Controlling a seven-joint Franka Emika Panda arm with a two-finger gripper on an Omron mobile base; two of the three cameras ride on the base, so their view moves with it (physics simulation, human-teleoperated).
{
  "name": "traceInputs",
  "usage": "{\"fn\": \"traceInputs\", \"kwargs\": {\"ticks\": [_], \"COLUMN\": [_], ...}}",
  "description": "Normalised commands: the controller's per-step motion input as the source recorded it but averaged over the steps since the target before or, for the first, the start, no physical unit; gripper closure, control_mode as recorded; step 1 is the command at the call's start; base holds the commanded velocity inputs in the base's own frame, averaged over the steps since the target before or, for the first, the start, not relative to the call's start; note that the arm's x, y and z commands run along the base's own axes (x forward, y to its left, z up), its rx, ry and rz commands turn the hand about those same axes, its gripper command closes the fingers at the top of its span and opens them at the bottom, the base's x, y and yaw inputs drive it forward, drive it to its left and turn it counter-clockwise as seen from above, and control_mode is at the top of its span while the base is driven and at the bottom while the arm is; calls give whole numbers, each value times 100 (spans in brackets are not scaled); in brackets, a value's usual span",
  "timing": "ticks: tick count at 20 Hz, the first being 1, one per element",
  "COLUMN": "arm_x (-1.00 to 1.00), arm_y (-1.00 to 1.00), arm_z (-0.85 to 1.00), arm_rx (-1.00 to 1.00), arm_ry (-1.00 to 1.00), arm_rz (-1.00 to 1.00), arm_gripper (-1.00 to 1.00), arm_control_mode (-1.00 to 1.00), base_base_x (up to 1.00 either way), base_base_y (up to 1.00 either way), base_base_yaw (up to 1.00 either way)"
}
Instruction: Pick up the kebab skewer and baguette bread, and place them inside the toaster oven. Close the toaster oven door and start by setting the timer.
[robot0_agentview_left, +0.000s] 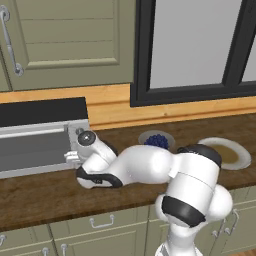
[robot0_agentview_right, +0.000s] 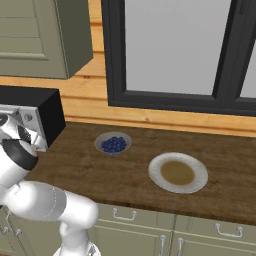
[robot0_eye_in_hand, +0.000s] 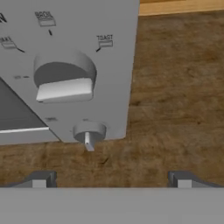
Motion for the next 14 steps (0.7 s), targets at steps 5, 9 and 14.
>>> {"fn": "traceInputs", "kwargs": {"ticks": [5, 9, 14], "arm_x": [16, 18, 16], "arm_y": [22, 18, 4], "arm_z": [-6, -14, -24], "arm_rx": [-2, -3, -3], "arm_ry": [0, 0, 0], "arm_rz": [-2, -3, -3], "arm_gripper": [-100, -100, -100], "arm_control_mode": [-100, -100, -100], "base_base_x": [0, 0, 0], "base_base_y": [0, 0, 0], "base_base_yaw": [0, 0, 0]}}
